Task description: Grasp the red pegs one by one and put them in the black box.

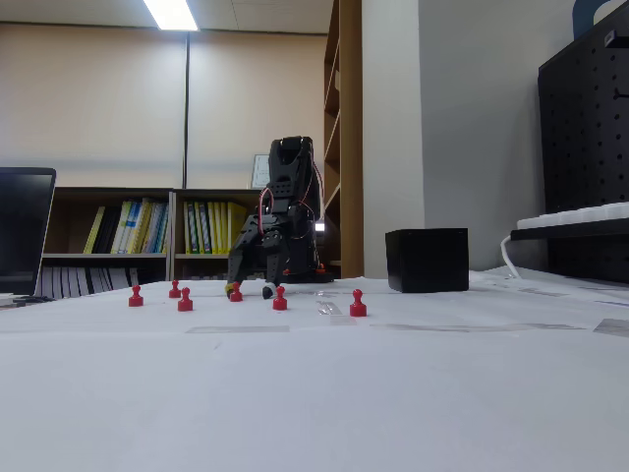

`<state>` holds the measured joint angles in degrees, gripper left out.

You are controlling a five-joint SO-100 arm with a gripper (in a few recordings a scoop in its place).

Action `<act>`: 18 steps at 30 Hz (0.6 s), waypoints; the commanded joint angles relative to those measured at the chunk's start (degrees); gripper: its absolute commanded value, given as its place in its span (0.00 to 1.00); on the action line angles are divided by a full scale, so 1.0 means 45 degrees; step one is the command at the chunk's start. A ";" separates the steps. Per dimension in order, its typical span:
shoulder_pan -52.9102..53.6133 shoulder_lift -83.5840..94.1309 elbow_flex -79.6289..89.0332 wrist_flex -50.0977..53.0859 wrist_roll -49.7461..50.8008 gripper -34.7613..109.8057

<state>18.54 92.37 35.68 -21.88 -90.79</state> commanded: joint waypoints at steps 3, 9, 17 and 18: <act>0.0371 0.0625 0.0820 -0.0078 0.0098 0.38; 0.0371 0.0684 0.0801 -0.0078 0.0527 0.38; 0.0449 0.0684 0.0684 -0.0117 0.1367 0.38; 0.0449 0.0684 0.0664 -0.0117 0.1426 0.38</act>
<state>19.51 94.75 38.23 -21.97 -84.81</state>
